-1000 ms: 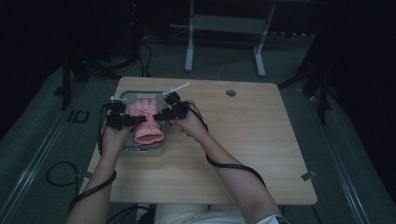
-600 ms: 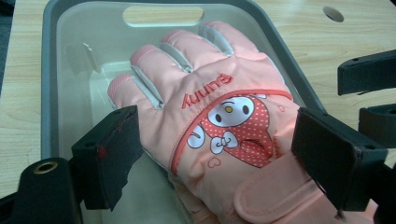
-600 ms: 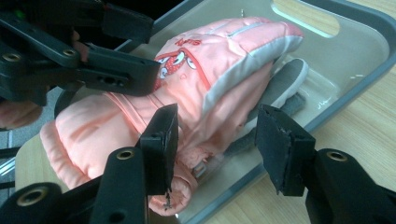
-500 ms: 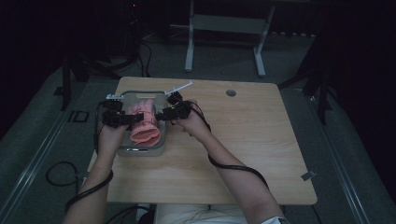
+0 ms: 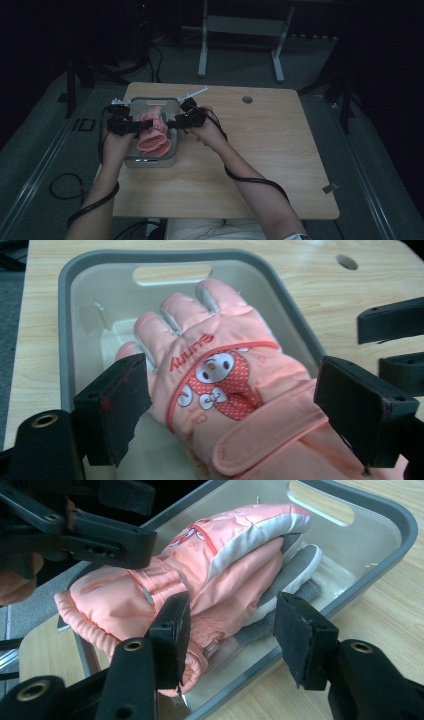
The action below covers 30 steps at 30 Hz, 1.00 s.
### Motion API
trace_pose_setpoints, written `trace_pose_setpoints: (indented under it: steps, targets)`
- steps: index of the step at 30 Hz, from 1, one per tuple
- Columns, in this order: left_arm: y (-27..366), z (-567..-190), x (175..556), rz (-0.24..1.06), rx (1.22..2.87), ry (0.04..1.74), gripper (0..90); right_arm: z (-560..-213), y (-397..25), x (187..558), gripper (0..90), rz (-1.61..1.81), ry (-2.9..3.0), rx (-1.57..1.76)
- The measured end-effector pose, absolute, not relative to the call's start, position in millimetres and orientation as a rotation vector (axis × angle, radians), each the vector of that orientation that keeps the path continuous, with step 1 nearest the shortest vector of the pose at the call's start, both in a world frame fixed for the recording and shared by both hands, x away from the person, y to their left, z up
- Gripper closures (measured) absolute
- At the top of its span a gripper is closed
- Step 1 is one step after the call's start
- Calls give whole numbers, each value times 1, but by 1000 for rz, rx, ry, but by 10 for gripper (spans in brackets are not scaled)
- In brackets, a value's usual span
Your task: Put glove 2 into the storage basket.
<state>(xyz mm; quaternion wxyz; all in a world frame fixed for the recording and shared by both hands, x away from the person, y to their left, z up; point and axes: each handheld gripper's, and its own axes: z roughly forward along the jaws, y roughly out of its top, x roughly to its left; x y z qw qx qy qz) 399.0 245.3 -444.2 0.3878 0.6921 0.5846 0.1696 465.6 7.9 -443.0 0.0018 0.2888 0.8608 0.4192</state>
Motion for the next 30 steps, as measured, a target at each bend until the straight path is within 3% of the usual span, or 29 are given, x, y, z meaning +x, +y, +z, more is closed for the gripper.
trace_pose_setpoints:
  steps: [4, 10, 12, 20, 30]
  targets:
    - [244, -439, 397, 439, 1754, 1473, 143, -442, 6, 465, 475, 1315, 2700, 904]
    - [232, -426, 385, 470, 1747, 1386, 141, -440, -1, 462, 376, 1339, 2693, 883]
    - [223, -422, 379, 480, 1760, 1341, 141, -440, -5, 460, 298, 1340, 2704, 858]
    - [195, -417, 358, 449, 1798, 1206, 141, -443, -25, 455, 196, 1338, 2688, 796]
    - [152, -423, 339, 438, 1931, 1046, 141, -445, -59, 442, 193, 1346, 2661, 776]
